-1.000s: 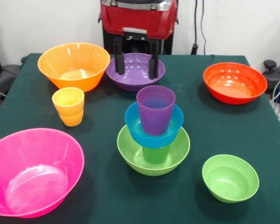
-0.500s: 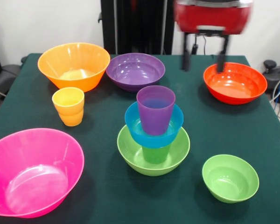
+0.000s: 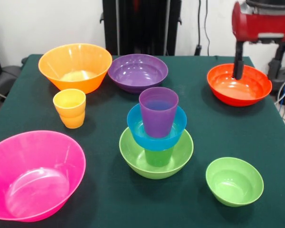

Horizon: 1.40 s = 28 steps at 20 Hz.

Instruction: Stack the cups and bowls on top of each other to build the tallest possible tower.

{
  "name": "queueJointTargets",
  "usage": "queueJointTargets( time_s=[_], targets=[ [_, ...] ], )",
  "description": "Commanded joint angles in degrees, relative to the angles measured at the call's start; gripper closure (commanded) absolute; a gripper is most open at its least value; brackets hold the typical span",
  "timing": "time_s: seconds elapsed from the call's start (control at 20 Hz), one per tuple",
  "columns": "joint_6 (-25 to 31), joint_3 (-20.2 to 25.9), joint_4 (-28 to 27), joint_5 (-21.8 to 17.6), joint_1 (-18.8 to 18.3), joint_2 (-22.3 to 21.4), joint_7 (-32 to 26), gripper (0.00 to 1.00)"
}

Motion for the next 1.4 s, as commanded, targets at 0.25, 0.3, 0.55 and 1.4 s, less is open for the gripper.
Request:
queueJointTargets(
  time_s=[0.25, 0.3, 0.55, 1.4],
  targets=[
    [-3.46, -2.32, -6.86, -5.54, -0.33, 13.67, -1.09, 0.00],
    [-3.49, -2.41, -7.15, -5.53, -0.34, 13.96, -1.27, 0.00],
    [-3.52, -2.90, -9.43, -4.10, 0.24, 16.20, 0.14, 0.00],
    [-1.94, -5.80, -18.08, -0.80, 5.34, 21.35, 5.76, 0.00]
  ],
)
